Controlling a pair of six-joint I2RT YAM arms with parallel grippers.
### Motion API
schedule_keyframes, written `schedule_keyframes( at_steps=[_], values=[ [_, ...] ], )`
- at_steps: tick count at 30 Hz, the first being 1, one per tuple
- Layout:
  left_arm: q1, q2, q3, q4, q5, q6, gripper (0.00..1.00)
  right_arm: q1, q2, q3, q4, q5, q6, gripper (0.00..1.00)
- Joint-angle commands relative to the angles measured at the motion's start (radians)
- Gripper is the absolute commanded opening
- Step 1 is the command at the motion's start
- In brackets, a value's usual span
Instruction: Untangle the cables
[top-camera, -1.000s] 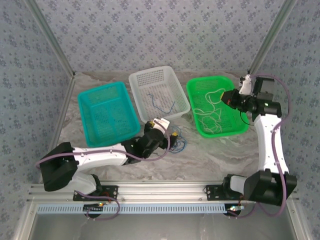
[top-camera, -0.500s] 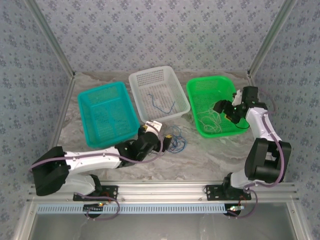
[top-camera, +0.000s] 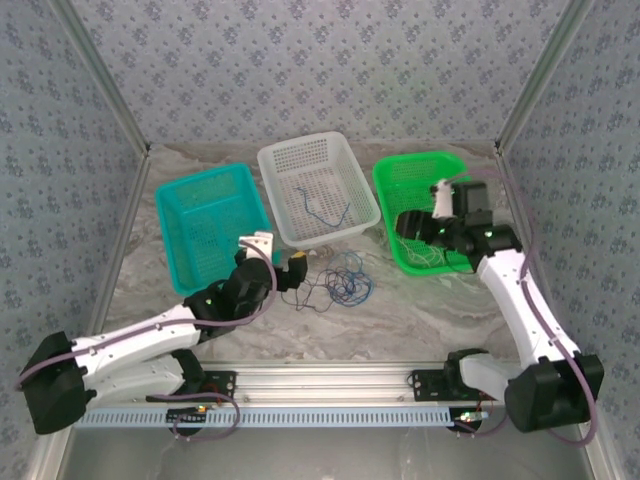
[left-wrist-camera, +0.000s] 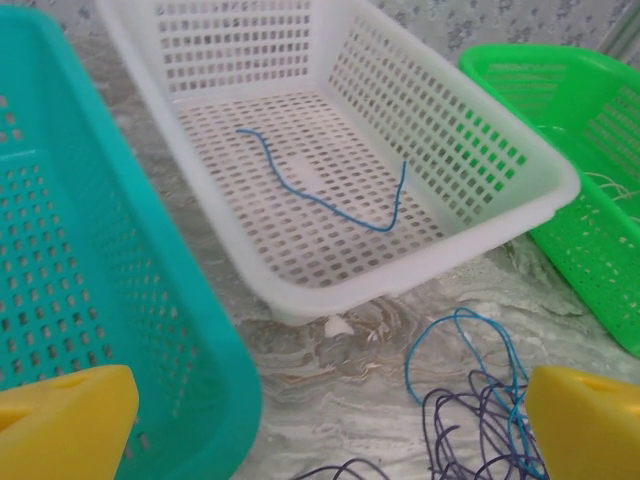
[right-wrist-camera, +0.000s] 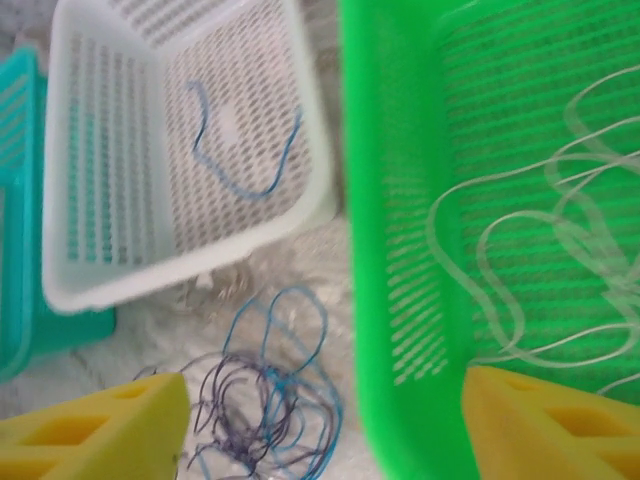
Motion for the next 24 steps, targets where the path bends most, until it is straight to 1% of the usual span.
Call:
schedule_keyframes(
  at_steps=[1,3,4,7,11,13,17,21,24],
  values=[
    [0.019,-0.040,-0.038,-0.017,0.006,-0.062,0.99,0.122,-0.038,-0.085,-0.019,0.092,0.010,0.69],
    [0.032,-0.053,-0.043,-0.025,0.017,-0.069,0.99,0.191,-0.046,-0.128,-0.001,0.126,0.054,0.67],
    [0.036,-0.057,-0.042,-0.033,0.018,-0.072,0.99,0.215,-0.044,-0.149,0.027,0.122,0.081,0.67],
    [0.043,-0.057,-0.038,-0.047,0.025,-0.072,1.00,0.264,-0.016,-0.215,0.112,0.054,0.133,0.66],
    [0.043,-0.056,-0.039,-0.053,0.033,-0.070,0.99,0.351,0.015,-0.249,0.159,0.106,0.152,0.63],
    [0.043,-0.053,-0.042,-0.051,0.034,-0.071,0.99,0.367,0.025,-0.274,0.201,0.104,0.196,0.62],
    [0.043,-0.039,-0.043,-0.043,0.048,-0.072,0.99,0.387,0.068,-0.323,0.320,0.031,0.285,0.61],
    [0.043,-0.018,-0.034,-0.036,0.060,-0.067,1.00,0.393,0.131,-0.342,0.405,-0.011,0.365,0.61],
    [0.043,-0.005,-0.025,-0.036,0.068,-0.061,0.99,0.402,0.181,-0.326,0.418,-0.031,0.395,0.61]
  ],
)
